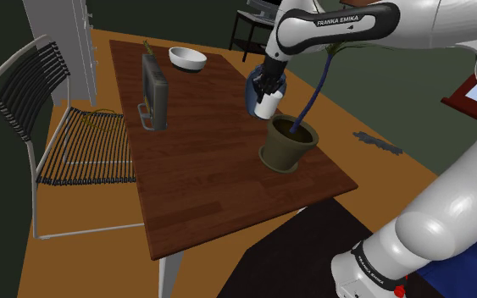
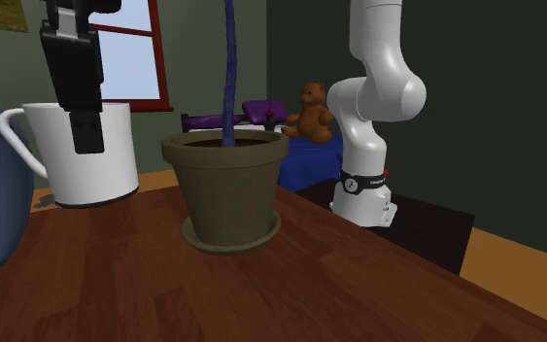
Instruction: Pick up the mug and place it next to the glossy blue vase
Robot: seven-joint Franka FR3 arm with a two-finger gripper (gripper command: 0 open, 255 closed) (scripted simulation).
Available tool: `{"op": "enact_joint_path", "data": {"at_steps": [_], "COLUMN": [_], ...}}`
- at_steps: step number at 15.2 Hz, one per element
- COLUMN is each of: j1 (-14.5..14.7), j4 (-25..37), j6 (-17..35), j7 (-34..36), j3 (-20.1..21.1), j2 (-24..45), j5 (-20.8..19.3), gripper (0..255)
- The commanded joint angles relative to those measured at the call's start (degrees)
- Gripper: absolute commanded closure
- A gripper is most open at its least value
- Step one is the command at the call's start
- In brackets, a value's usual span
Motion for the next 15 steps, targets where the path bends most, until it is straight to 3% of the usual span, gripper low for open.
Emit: {"op": "enact_joint_path", "data": {"at_steps": [1,15], "j1": [0.06,0.11], "j4": [-0.94,-6.90], "j6": [1.30,11.15], "j7": [0.26,1.94], "j3": [0.02,-0.17], "j2": [0.34,4.40], "j5": [-0.16,-1.88], "gripper": [255,255]}}
